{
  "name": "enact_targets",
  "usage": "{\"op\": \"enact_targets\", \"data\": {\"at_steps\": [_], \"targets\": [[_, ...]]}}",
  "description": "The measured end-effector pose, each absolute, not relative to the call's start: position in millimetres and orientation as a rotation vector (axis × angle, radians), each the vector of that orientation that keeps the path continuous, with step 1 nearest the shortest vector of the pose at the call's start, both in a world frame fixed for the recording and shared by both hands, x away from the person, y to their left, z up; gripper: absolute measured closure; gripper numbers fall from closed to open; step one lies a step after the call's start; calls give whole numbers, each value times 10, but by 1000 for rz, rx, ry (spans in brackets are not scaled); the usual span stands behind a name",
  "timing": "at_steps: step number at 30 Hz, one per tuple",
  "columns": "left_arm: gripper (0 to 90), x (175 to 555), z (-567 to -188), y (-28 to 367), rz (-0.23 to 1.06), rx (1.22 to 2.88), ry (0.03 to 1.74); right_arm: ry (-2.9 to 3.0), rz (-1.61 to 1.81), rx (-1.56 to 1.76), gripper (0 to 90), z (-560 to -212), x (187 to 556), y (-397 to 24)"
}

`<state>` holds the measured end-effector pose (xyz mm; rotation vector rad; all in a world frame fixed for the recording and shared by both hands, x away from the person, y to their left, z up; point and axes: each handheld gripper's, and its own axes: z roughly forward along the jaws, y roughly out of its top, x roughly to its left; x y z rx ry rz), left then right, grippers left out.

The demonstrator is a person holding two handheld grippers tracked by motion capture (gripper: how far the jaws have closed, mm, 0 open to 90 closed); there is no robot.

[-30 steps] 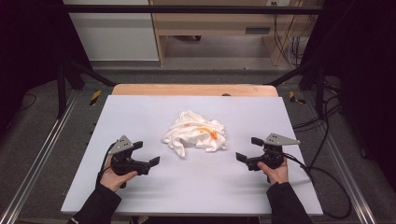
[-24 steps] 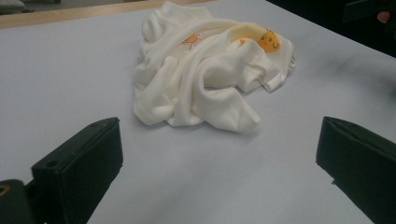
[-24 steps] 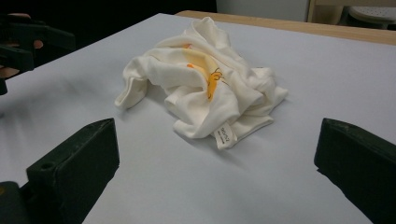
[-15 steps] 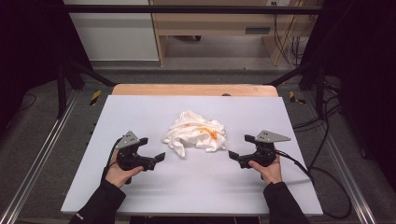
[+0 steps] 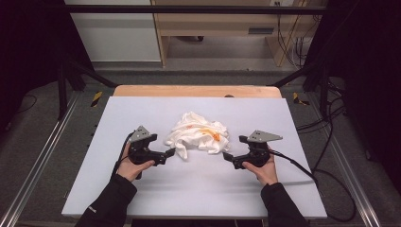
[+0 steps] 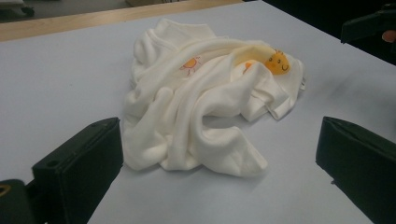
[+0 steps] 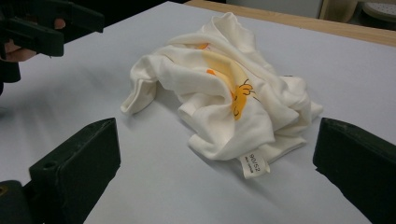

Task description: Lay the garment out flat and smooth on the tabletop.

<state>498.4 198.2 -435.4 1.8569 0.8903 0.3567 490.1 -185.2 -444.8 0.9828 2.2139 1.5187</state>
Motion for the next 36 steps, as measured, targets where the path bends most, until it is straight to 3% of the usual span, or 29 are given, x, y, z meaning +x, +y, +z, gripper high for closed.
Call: {"op": "enact_targets", "data": {"at_steps": [14,22,28,36], "targets": [[71,5188,-4599,1815,353,1881,969,2271,1427,975,57,-4557,5048,-1544],[207,5220,-4689,1735,375,1891,971,2310,1366,987,156,-4655,5125,-1428],[394,5205,-4720,1680,376,1907,968,2336,1312,1000,262,-4737,5185,-1317],[550,5209,-4773,1621,364,1923,990,2340,1269,1008,383,-4803,5232,-1296]]}}
